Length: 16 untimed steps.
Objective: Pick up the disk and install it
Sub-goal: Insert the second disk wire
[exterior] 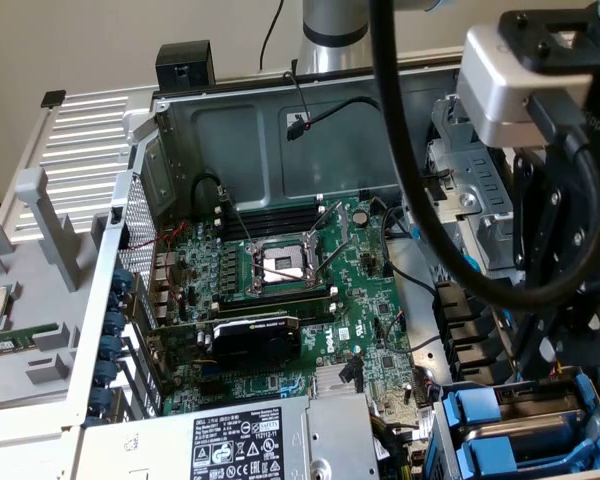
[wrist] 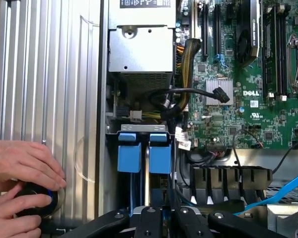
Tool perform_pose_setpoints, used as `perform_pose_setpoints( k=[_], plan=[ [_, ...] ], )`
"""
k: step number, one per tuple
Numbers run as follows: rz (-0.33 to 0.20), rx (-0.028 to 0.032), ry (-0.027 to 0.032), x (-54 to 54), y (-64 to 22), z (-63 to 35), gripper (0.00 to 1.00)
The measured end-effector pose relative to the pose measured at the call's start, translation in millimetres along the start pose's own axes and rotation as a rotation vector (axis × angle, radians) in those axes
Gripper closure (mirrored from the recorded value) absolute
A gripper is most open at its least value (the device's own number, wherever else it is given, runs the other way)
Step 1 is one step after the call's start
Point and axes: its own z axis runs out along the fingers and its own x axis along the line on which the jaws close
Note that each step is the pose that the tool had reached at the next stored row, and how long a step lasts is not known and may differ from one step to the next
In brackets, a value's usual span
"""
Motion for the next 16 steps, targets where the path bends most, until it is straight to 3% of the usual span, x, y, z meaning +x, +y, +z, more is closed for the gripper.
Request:
perform_pose_setpoints(
  k=[4, 6, 9, 10, 16],
  plan=[
    [-0.002, 0.0024, -0.0056, -0.2, -0.1, 1.4, 0.84],
    [-0.003, 0.0025, -0.0186, -0.3, 0.0, 2.2, 0.84],
    [-0.005, 0.0025, -0.0446, 0.9, -0.1, 3.2, 0.84],
    [-0.005, 0.0026, -0.0479, 1.4, -0.1, 3.7, 0.84],
    [-0.006, 0.0022, -0.0501, 2.5, -0.3, 5.8, 0.84]
  ],
)
